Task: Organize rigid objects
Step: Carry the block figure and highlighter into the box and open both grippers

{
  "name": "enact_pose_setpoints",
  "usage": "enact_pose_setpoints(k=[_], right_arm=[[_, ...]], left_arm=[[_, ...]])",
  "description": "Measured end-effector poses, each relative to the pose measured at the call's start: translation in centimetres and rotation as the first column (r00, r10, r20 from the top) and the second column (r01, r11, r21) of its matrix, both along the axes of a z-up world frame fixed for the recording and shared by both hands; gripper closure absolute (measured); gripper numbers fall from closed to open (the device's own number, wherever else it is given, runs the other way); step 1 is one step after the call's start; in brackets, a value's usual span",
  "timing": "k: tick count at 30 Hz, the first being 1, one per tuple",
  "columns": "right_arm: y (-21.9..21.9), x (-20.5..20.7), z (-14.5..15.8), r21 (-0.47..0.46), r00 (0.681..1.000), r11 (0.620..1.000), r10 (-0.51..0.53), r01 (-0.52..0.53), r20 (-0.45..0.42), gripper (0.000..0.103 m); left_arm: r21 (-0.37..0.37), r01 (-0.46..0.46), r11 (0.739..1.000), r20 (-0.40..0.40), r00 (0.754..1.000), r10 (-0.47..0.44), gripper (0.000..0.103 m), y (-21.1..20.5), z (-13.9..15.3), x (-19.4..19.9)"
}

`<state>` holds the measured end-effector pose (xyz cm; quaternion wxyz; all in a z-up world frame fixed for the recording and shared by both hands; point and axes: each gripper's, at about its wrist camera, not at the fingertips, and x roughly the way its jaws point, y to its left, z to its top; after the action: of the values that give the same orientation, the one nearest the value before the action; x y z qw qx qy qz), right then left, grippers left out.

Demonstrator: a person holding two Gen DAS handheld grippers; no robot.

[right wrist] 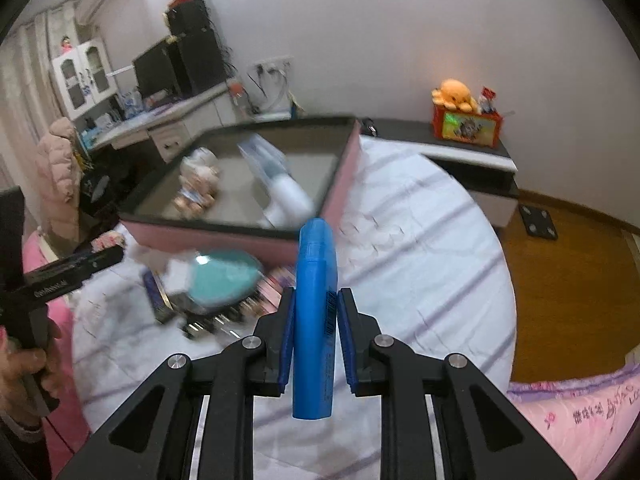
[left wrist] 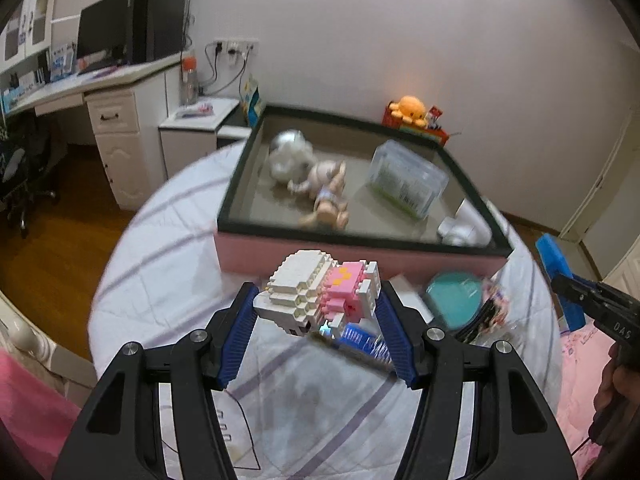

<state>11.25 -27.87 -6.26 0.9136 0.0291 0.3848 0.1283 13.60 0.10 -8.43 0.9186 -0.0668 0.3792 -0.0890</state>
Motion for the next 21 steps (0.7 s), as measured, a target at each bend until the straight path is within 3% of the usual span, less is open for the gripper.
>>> enact_pose_setpoints(k=[5, 10, 15, 21], right_arm=[[2.5, 1.4, 3.1, 0.009, 0.996, 0.998, 0.054, -0.055, 0.065, 0.083], [5.2, 3.7, 4.3, 0.015, 0.991, 0.995, 0.101, -0.103, 0.092, 0.083], [7.0, 6.9, 3.9, 0.038, 0.989, 0.991, 0.124, -0.127, 0.077, 0.083], [8.4, 10.3, 1.7, 0.045, 0.993, 0.992, 0.120, -0.121, 0.021, 0.083]], left_arm=[[0.012, 0.002, 1.000, 0.061, 0.998, -0.002, 0.043, -0.2, 2.8, 1.1], [0.020, -0.001, 1.000, 0.103, 0.995, -0.001, 0.043, -0.7, 4.7, 3.2], [0.035, -0.001, 0.999, 0.116, 0.993, -0.003, 0.043, -1.7, 5.0, 6.0], [0.041, 0.002, 0.999, 0.077, 0.997, -0.005, 0.043, -2.9, 3.2, 9.8]])
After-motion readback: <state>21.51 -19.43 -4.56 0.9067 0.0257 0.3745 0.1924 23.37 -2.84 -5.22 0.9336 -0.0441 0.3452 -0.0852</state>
